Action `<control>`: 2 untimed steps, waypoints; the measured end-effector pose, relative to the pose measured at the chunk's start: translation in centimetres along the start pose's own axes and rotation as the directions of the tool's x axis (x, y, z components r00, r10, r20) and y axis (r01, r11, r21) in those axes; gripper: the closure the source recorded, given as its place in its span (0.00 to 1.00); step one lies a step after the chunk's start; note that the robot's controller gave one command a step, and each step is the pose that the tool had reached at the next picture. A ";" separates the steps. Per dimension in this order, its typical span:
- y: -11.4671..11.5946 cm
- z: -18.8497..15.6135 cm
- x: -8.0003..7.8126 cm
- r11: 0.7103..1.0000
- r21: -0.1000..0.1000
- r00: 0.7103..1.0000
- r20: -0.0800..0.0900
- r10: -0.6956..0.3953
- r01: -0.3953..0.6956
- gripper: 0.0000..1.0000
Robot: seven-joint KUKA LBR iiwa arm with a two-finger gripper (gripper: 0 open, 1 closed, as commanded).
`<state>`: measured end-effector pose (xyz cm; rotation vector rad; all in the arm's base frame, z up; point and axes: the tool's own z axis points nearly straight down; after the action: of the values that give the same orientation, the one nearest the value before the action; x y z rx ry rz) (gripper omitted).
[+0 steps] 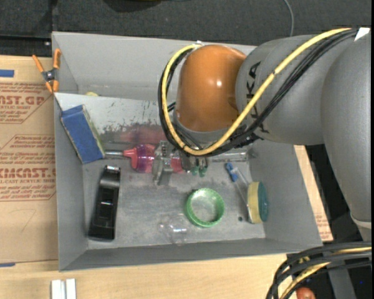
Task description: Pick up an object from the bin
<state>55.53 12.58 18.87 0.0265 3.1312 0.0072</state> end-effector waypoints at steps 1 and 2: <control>0.0 0.0 0.0 1.000 0.000 1.000 0.000 0.000 0.000 1.00; -0.3 -0.8 -2.6 0.995 -0.002 0.995 0.003 0.098 -0.098 1.00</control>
Offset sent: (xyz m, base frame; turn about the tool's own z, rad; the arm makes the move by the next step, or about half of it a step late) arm 0.0267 -0.0054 0.0085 0.1039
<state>58.13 12.21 19.68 0.1798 3.1237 0.0110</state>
